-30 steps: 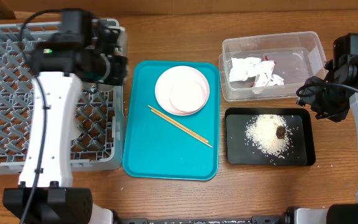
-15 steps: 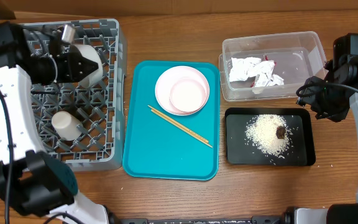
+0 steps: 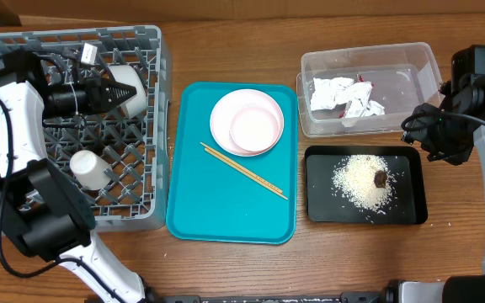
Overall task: Sort waste into correct bins and load items into the dishwasher
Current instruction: 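Carry the steel bowl into the dish rack and release it, then reach the left gripper to the pink bowl on the white plate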
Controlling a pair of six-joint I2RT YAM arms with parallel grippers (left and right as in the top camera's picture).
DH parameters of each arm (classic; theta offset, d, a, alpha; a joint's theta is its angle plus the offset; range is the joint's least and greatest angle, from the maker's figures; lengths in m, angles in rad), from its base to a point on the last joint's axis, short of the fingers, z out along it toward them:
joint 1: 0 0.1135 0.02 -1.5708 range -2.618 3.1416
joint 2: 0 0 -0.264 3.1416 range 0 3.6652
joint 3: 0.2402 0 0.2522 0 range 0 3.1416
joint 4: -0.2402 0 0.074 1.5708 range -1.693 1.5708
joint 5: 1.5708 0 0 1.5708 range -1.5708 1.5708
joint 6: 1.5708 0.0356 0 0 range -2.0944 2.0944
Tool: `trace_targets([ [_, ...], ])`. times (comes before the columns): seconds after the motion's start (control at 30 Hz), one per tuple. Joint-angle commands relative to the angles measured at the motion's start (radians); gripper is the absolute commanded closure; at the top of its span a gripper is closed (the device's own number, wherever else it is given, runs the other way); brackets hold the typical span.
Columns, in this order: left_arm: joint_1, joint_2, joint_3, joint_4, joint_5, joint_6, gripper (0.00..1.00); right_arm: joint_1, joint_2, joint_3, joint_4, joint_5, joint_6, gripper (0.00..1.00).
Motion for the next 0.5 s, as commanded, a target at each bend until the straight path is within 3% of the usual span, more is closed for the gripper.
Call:
trace_targets([
  [0.0, 0.036, 0.039, 0.015, 0.002, 0.043, 0.041, 0.96, -0.002, -0.011, 0.024, 0.000, 0.005, 0.000, 0.39],
  [0.47, 0.105, 0.102, 0.015, -0.036, -0.041, 0.066, 0.96, -0.002, -0.011, 0.024, -0.017, -0.005, 0.000, 0.39],
])
